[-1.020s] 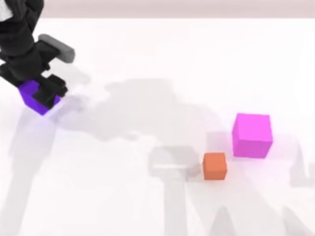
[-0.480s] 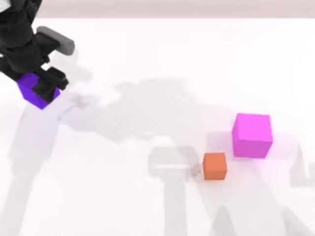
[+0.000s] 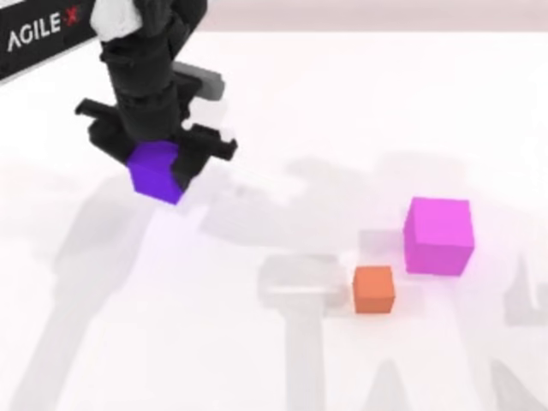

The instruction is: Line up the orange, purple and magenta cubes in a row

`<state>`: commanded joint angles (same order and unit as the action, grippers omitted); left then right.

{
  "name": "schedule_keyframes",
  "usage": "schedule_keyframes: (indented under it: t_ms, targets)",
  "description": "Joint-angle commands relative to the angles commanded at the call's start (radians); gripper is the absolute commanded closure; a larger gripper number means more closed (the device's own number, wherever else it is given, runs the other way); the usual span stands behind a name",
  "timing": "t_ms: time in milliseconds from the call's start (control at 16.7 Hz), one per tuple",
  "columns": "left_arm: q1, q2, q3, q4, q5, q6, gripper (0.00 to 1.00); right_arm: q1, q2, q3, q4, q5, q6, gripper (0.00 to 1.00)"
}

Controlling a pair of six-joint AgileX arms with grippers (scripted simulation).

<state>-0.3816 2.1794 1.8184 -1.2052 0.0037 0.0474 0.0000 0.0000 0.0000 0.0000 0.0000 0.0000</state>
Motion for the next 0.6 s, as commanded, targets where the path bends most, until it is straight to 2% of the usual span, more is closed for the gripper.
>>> schedule_keyframes:
  t_ms: [360,600]
  targets:
    - [-0.270,-0.015,-0.004,-0.025,-0.008,-0.539,1.00,0.000,0.000,0.000,0.000,0.000,0.000,0.00]
    - [-0.408,-0.038,-0.012,-0.029,-0.015,-0.790,1.00,0.000,0.000,0.000,0.000,0.000,0.000,0.00]
